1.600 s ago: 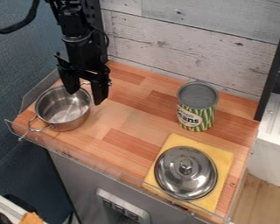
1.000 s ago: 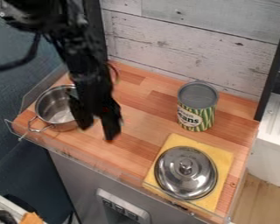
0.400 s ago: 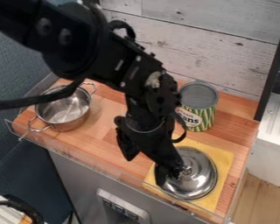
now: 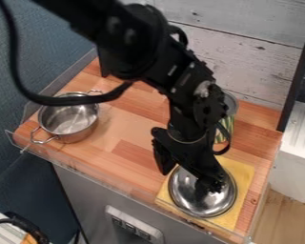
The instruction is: Close the silver pot
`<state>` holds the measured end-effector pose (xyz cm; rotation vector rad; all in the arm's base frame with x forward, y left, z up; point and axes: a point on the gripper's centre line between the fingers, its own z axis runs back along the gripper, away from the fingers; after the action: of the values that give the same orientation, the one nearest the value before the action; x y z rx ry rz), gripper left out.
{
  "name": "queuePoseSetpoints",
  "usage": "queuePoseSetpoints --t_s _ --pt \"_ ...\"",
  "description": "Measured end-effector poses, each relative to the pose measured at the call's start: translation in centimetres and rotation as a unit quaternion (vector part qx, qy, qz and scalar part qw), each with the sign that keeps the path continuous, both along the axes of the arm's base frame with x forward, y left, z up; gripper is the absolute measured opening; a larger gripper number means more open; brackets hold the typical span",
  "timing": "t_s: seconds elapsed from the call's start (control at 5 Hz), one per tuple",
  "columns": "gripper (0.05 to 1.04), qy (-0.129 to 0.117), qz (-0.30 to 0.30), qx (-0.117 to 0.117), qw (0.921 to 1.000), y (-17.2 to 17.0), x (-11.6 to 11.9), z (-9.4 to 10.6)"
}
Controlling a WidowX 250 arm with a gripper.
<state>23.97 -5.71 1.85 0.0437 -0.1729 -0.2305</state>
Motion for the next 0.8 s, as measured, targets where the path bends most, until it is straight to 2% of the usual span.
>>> queuePoseSetpoints --t_s 0.2,0.6,0.8 --pt "1.001 0.012 0.014 -0.009 0.9998 0.1 0.9 -1.2" --pt "0.969 0.002 0.003 -0.019 0.9998 -1.3 2.6 -2.5" --pt "0.745 -0.003 -0.001 -0.023 0.9997 -1.7 3.9 -2.4"
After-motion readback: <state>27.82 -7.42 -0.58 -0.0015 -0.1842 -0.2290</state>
